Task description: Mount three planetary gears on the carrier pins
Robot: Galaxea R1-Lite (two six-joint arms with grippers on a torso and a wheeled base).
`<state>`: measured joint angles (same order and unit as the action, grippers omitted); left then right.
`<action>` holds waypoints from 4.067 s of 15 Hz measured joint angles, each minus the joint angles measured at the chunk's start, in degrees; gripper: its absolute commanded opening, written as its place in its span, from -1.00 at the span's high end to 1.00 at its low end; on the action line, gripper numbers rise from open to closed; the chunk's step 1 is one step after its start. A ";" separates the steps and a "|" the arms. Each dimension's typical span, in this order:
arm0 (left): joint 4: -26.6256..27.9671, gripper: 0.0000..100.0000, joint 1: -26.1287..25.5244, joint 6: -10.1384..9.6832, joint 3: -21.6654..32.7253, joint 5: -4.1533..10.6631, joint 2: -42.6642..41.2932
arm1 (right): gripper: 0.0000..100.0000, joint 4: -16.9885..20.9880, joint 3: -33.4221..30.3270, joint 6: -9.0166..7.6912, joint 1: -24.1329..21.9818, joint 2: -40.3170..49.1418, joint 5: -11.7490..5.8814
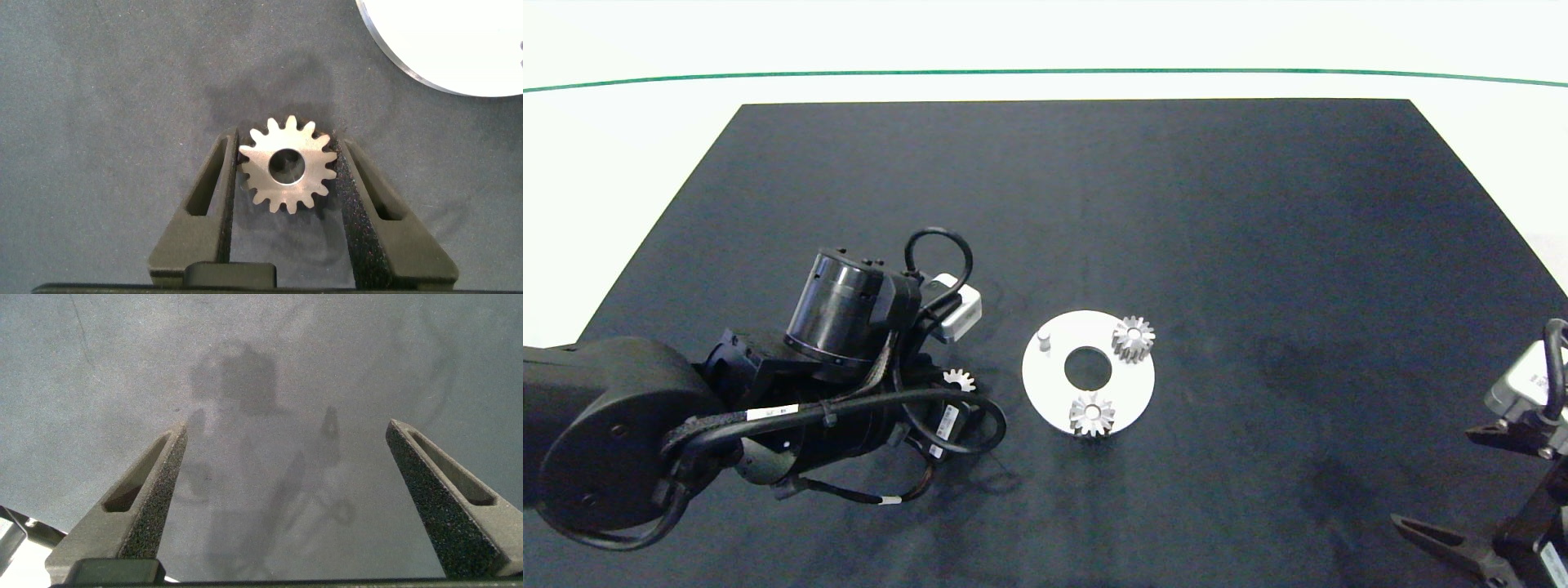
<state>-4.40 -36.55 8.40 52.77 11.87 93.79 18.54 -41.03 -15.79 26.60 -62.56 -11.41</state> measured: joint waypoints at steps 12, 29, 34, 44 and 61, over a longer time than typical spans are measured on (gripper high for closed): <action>13.06 1.00 -0.13 0.06 10.56 0.09 0.02 | -1.00 0.00 -0.11 0.00 -0.06 0.09 0.04; 21.30 1.00 -6.28 0.52 30.50 2.79 7.83 | -1.00 -0.41 -2.76 -2.21 -1.58 8.00 0.26; 22.72 1.00 -6.97 1.93 35.38 2.86 11.56 | -1.00 -0.44 -2.84 -2.27 -1.49 8.66 0.41; 22.94 1.00 -7.77 1.27 36.25 2.89 12.87 | -1.00 -0.46 -2.82 -2.27 -1.49 8.81 0.56; 22.61 1.00 -7.74 1.52 36.12 2.93 13.59 | -1.00 -0.46 -2.73 -2.27 -1.49 8.79 0.56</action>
<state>18.21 -44.29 9.92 88.89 14.80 107.39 18.08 -43.76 -18.05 25.11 -53.77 -10.85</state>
